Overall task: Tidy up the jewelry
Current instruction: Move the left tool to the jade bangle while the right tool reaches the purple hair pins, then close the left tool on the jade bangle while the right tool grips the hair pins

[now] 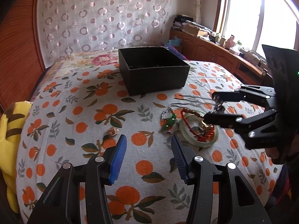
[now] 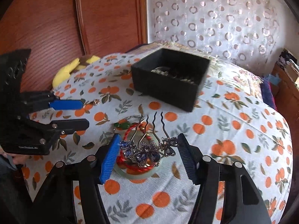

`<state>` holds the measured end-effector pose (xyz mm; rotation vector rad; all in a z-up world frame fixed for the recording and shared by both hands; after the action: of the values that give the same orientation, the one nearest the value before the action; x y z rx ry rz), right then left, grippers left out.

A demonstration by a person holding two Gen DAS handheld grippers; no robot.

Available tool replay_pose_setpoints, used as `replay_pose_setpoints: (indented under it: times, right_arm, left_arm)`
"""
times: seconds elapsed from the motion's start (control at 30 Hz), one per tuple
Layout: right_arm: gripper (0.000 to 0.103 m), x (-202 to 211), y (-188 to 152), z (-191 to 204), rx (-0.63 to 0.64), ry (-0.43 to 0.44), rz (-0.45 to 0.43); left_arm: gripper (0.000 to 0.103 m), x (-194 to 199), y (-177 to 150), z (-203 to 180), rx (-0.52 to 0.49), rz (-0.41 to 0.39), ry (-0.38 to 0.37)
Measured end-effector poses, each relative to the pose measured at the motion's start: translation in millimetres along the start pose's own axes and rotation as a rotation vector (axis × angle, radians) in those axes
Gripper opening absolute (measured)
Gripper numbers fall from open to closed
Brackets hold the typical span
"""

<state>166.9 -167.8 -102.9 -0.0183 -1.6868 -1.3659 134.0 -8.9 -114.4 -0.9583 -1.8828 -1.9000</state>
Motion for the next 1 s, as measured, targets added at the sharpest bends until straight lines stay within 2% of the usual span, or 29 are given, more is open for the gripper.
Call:
replay_pose_setpoints:
  times: [0.27, 0.3, 0.37, 0.63, 1.0]
  right_arm:
    - [0.065, 30, -23, -35, -0.050, -0.066, -0.023]
    - [0.065, 30, -27, -38, -0.054, -0.071, -0.015]
    - [0.065, 30, -34, -44, -0.066, -0.086, -0.004]
    - [0.065, 23, -54, -54, -0.080, -0.104, 0.050]
    - [0.065, 16, -56, -56, -0.084, -0.120, 0.064]
  left_arm:
    - [0.047, -11, 15, -16, 0.010, 0.006, -0.065]
    - [0.045, -14, 18, -18, 0.014, 0.008, -0.079]
    - [0.036, -21, 23, -23, 0.022, 0.019, -0.109]
    - [0.022, -49, 35, -36, 0.026, 0.069, -0.153]
    - [0.017, -63, 31, -39, 0.021, 0.103, -0.175]
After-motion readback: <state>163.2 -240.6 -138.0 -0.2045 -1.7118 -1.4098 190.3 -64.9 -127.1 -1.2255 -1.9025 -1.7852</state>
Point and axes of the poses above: each gripper's, at about its wrist camera, not at the fingertips, and x roughly against the way its jaws point, z to its left, y to its top, the point moved 6 cm from there along -x, roughly the way its jaws point, and after that the axes turned 5 degrees about -z, right-handed, at the moved point
